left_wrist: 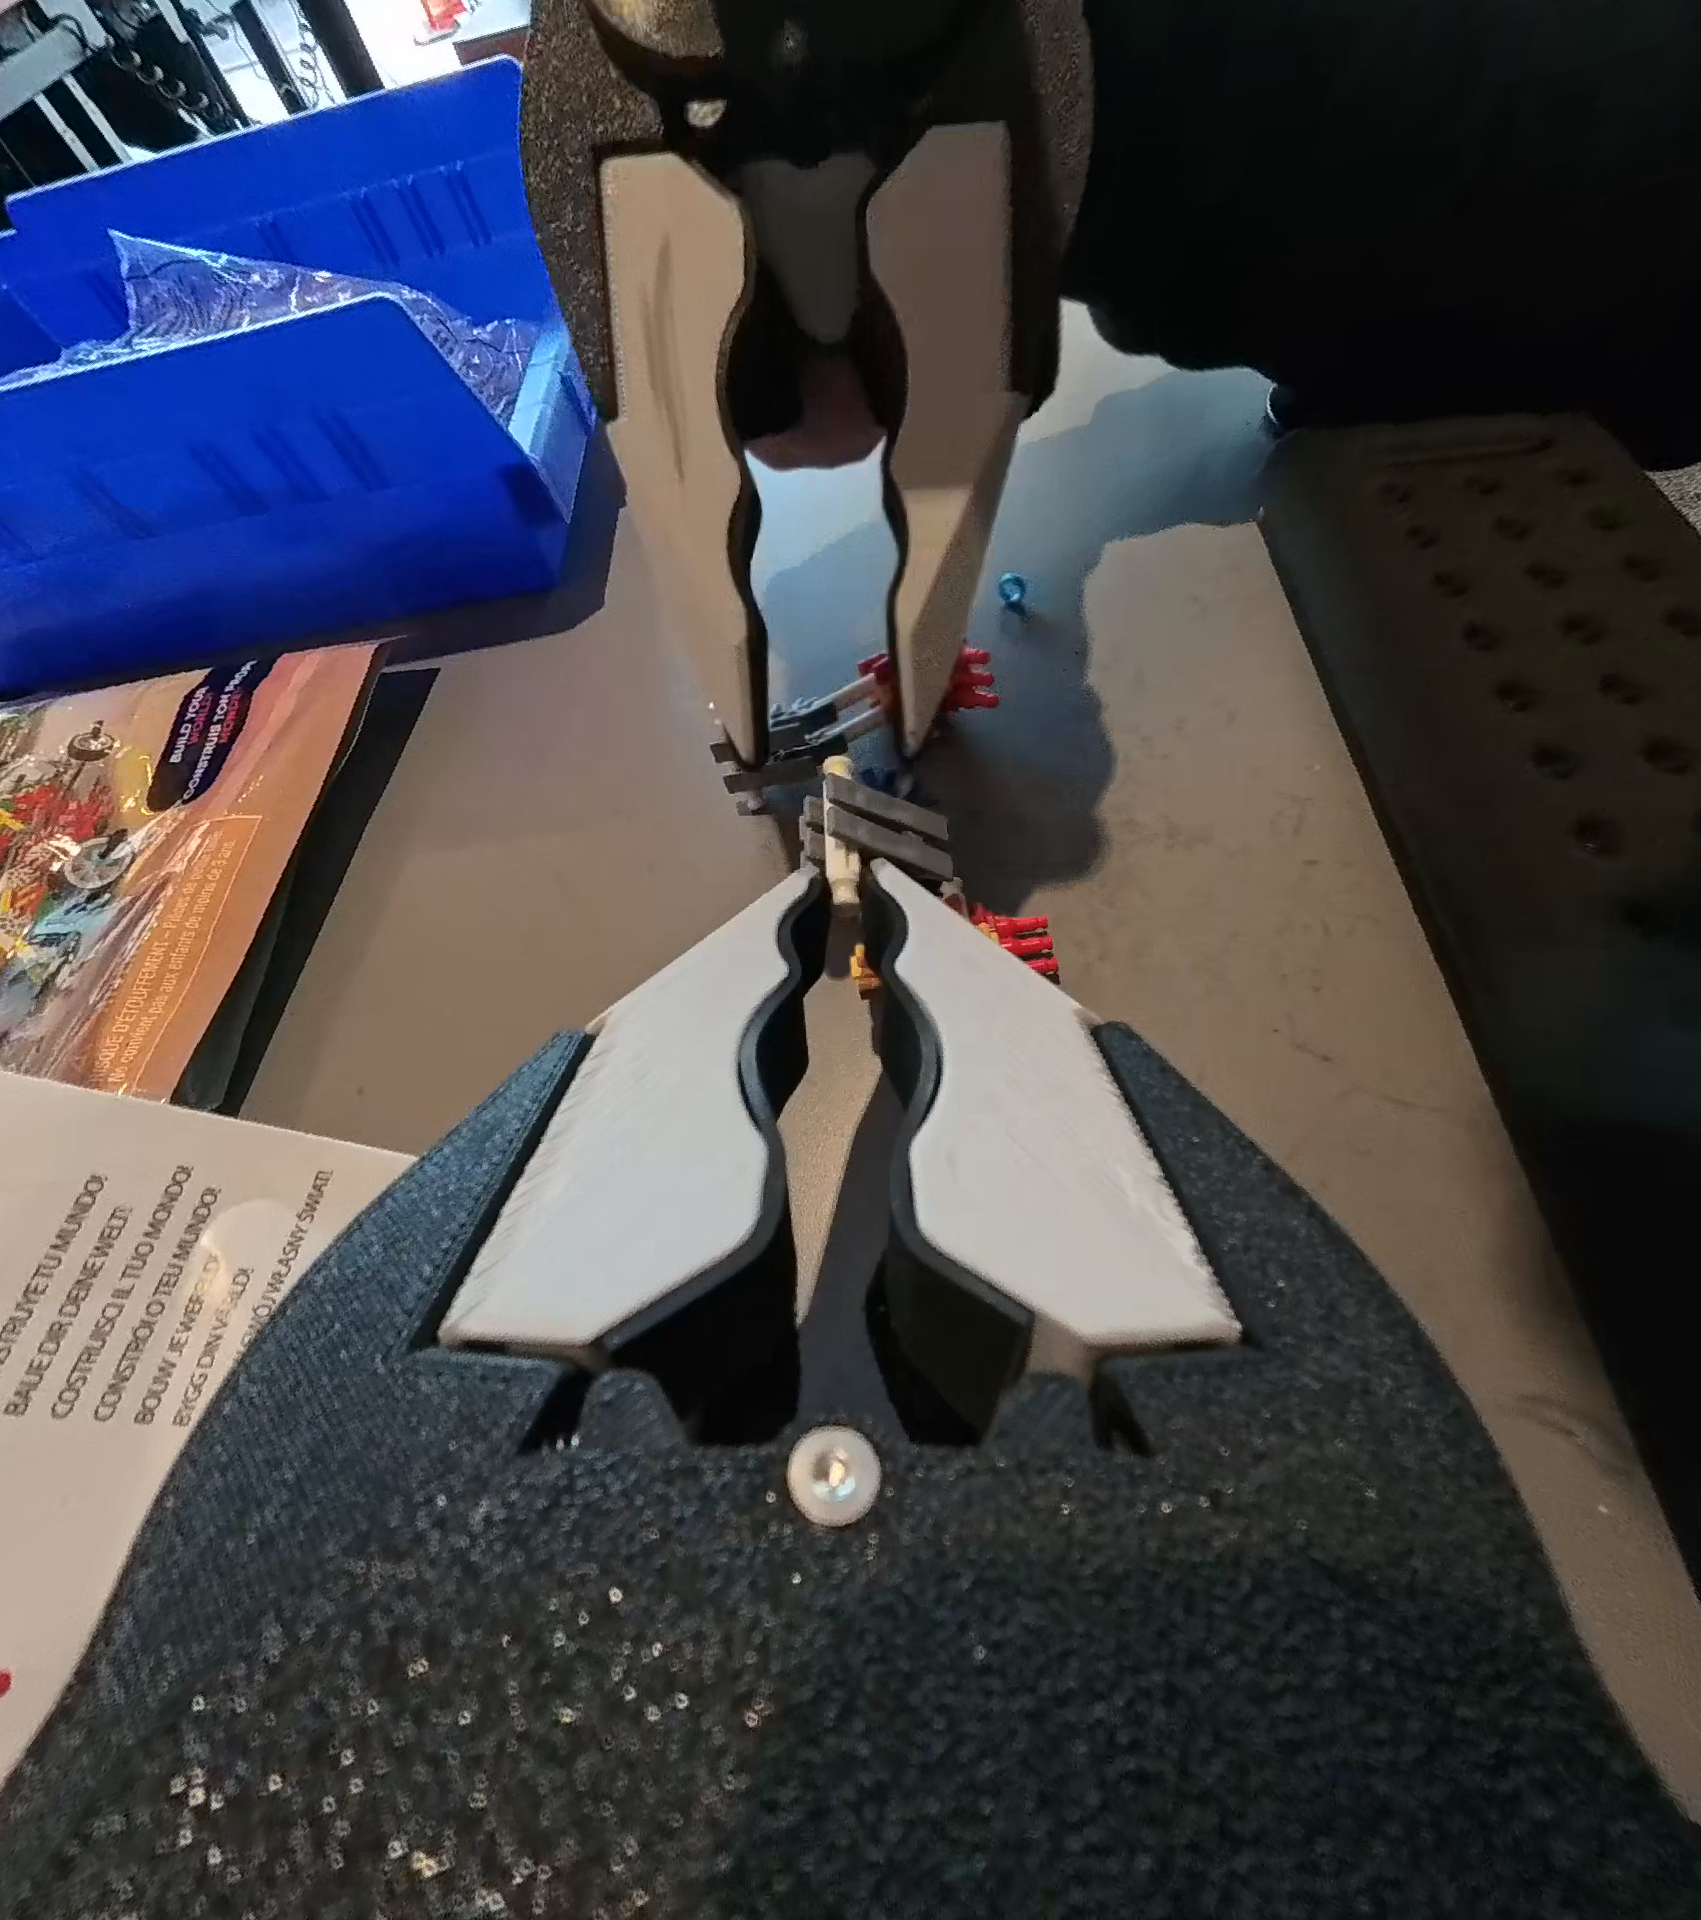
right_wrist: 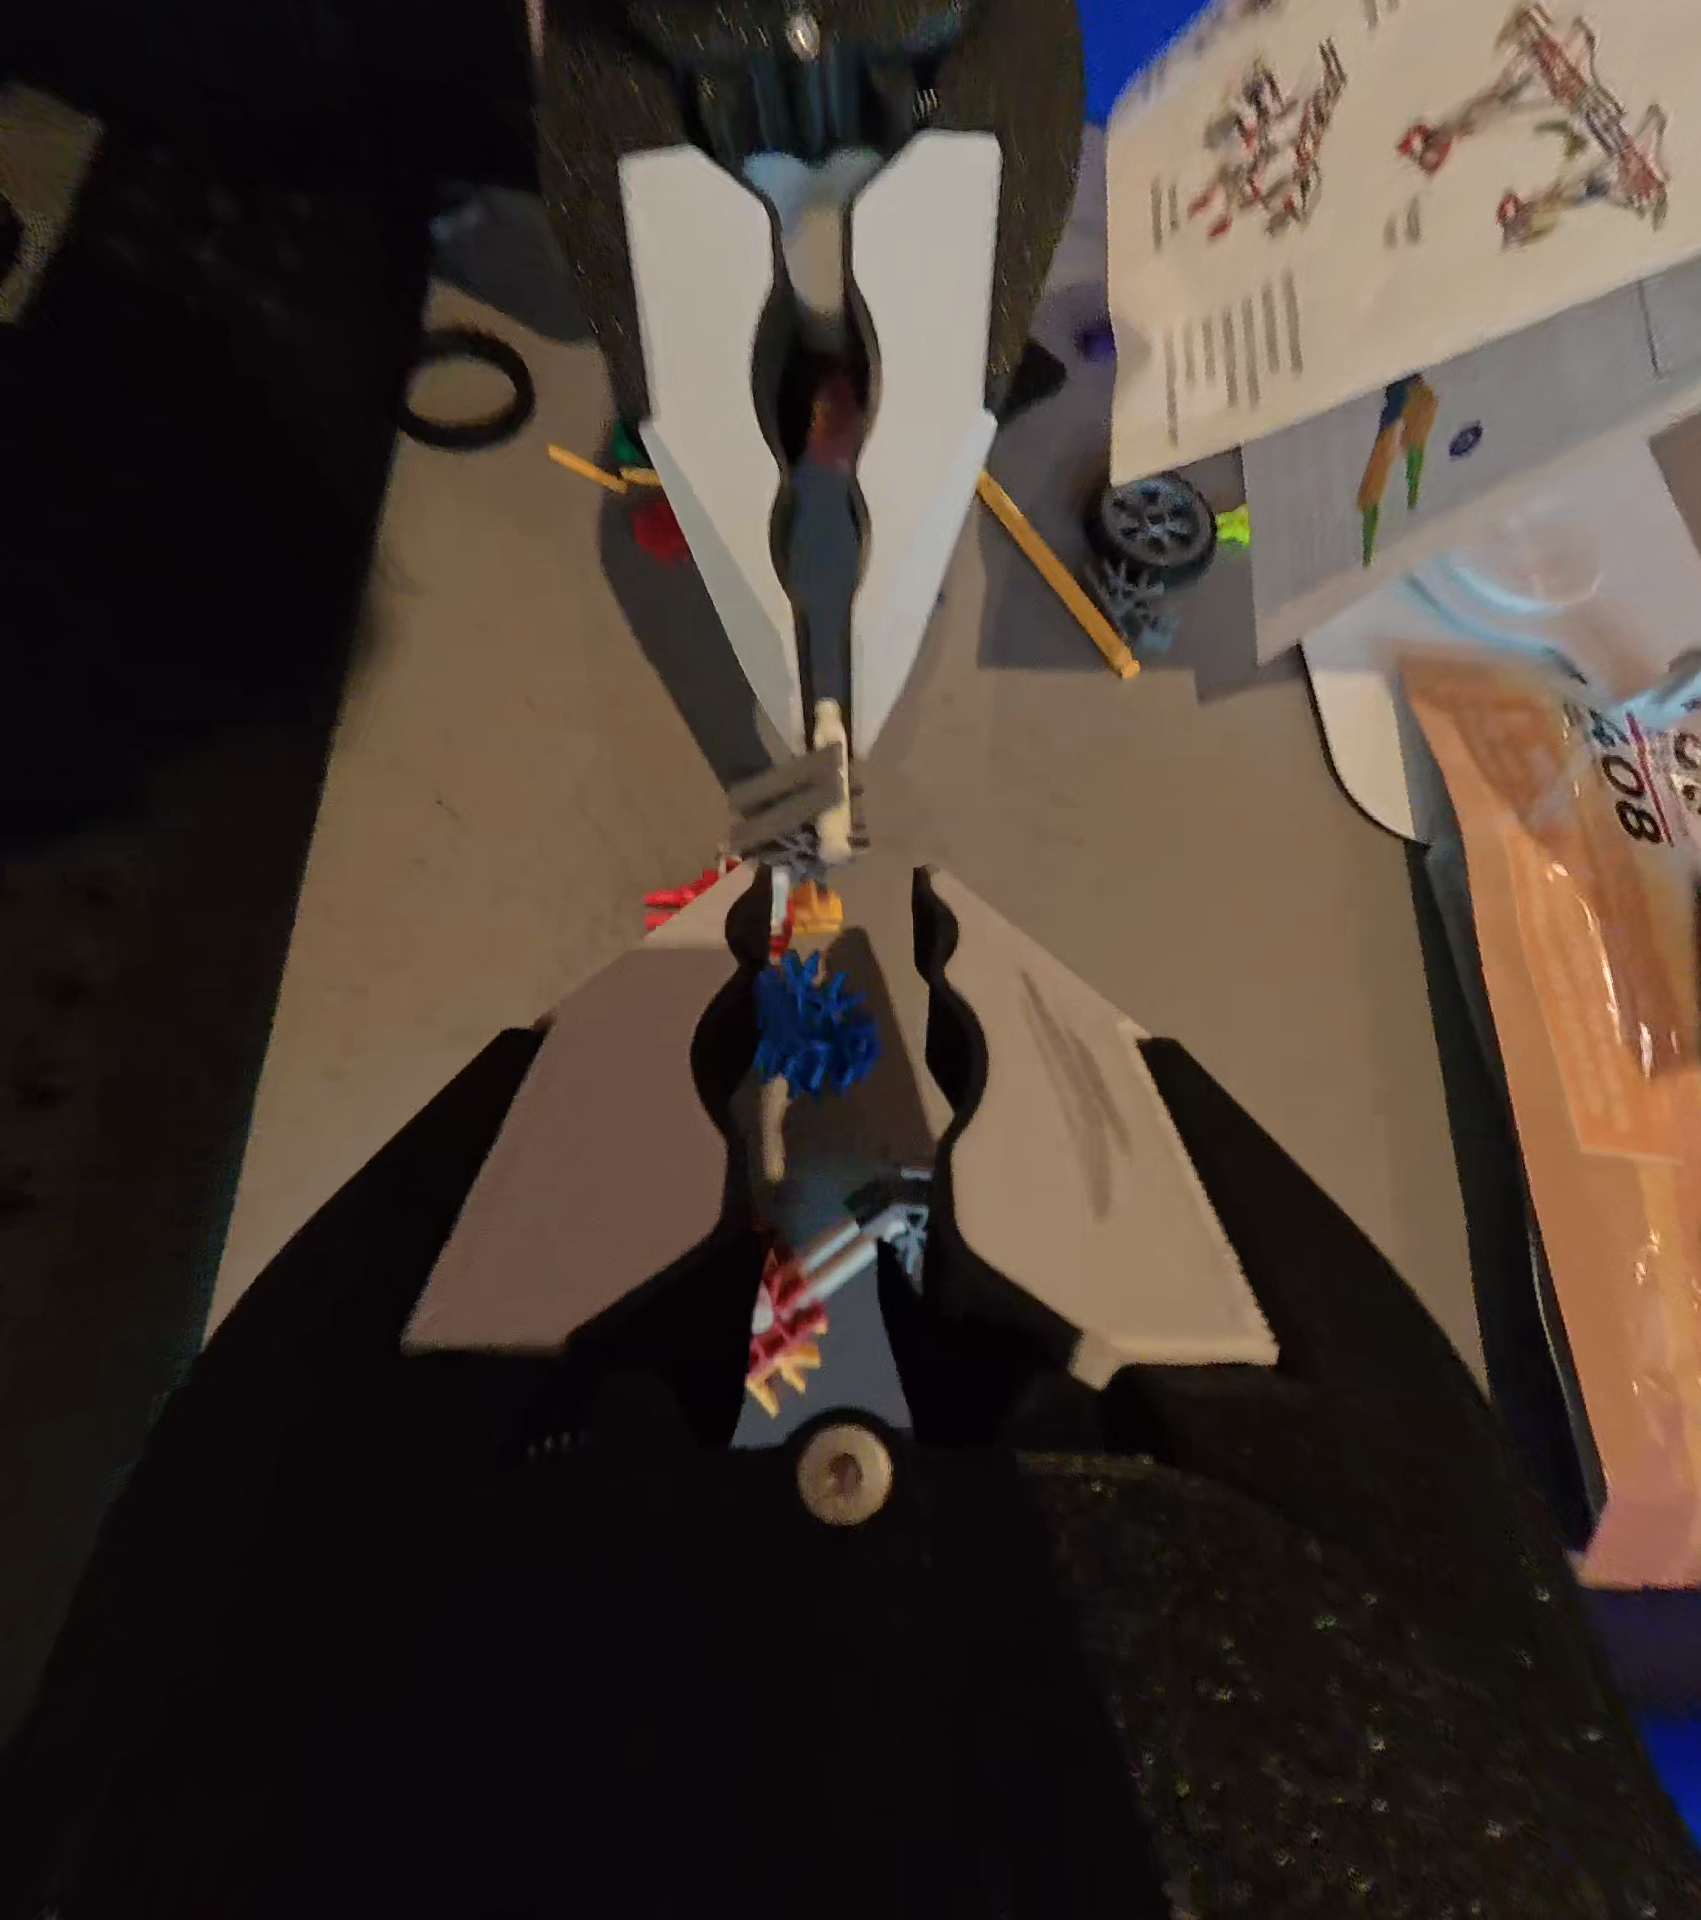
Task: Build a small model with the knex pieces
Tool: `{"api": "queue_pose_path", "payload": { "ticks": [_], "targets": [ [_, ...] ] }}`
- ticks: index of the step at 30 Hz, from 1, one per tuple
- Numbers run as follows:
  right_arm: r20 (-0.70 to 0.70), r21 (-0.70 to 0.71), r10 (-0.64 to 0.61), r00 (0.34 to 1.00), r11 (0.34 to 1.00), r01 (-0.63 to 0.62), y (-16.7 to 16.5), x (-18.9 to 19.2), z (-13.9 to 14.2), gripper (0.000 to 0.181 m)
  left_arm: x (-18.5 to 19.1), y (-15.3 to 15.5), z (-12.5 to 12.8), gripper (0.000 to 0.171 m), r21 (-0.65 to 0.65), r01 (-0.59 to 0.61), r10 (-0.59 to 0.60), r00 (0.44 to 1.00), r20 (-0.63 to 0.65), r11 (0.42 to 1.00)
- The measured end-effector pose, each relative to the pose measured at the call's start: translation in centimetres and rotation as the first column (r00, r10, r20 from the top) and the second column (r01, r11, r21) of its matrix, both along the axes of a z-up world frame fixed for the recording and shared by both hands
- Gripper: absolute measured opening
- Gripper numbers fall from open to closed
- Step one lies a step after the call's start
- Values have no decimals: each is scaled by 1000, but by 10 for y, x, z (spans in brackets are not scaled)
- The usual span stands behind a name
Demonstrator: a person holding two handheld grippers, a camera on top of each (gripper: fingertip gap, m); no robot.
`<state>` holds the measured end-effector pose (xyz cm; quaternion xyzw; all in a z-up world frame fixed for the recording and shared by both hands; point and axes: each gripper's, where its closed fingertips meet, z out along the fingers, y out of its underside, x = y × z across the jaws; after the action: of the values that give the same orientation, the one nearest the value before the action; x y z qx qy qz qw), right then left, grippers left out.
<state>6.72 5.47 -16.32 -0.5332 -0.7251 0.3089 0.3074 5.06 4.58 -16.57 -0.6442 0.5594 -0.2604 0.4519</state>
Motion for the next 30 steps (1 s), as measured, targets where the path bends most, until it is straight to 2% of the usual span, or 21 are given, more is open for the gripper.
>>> {"api": "queue_pose_path", "payload": {
  "ticks": [6, 12, 30],
  "targets": [
    [-48, -51, 29, 998, 998, -31, -12, -15, 3, 24, 1, 0, 0, 5, 7, 0, 0, 1000, -5, 1000],
    [-37, -57, 21, 999, 998, -23, -10, -15, 0, 17, 3, -1, 0, 5, 7, 5, -5, 1000, -1, 1000],
    [-44, -72, 23, 999, 997, -26, -11, -19, 0, 14, 7, 0, 0, 5, 28, -6, 6, 1000, -3, 1000]
  ]
}}
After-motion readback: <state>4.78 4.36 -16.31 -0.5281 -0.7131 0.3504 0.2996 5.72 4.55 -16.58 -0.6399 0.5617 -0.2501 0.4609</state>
